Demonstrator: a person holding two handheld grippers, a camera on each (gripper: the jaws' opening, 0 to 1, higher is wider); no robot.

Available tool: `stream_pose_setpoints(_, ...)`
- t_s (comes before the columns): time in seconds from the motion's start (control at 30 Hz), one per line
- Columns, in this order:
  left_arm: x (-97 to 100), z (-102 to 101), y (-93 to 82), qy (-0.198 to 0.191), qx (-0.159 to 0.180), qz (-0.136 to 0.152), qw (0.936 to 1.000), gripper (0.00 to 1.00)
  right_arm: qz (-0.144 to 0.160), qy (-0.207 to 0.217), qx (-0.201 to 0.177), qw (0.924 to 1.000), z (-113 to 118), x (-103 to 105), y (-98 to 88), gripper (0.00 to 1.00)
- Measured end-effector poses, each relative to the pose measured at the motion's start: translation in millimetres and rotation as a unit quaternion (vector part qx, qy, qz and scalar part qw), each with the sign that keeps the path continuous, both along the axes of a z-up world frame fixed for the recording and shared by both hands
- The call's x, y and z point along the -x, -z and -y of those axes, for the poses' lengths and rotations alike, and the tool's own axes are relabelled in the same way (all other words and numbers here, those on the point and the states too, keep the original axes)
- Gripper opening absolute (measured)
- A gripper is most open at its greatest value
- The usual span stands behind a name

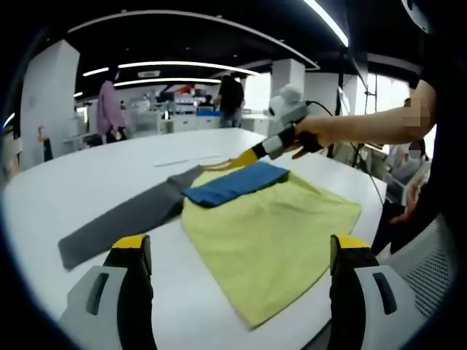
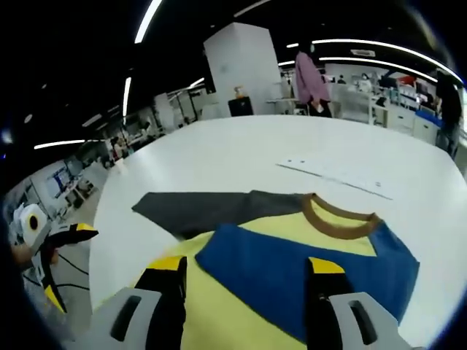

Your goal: Fold the garment on the visible template until the final outline fits inside the template.

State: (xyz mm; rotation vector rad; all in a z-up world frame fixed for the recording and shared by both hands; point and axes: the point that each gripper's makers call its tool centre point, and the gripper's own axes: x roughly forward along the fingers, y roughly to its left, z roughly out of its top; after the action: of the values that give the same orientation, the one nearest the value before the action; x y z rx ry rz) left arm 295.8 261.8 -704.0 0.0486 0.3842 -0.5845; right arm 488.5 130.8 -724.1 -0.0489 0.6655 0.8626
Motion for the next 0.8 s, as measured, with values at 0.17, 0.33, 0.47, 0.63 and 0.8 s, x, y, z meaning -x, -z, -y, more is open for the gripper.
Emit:
stream_pose_setpoints(0.17,-0.2,1,-0.3,0.002,-0.001,-0.001,1.0,0.99,0.009,0.012,0.008,0.9999,30,0,-5.1,0.6)
stream_pose_setpoints(0.33,-0.2,2,0.1,0.005,-0.002,-0.002,1.0,0.99,0.018,0.029,0.019,0.9992,62,-1,-8.9,0.58)
stream_pose_setpoints(0.47,-1.3,3,-1.6,0.004,0.003,0.001,1.0,0.99,0.026,0.052,0.031,0.9978,89,-2,-9.2,0.55)
stream_pose_setpoints(0.63,-1.6,4,-1.2,0.005,0.002,-0.001,1.0,0.99,0.031,0.075,0.036,0.9961,116,-1,-8.3,0.49)
stream_pose_setpoints(0.8,-2.0,5,-1.7,0.004,0.004,0.0,1.0,0.99,0.025,0.097,0.04,0.9942,141,2,-1.7,0.42)
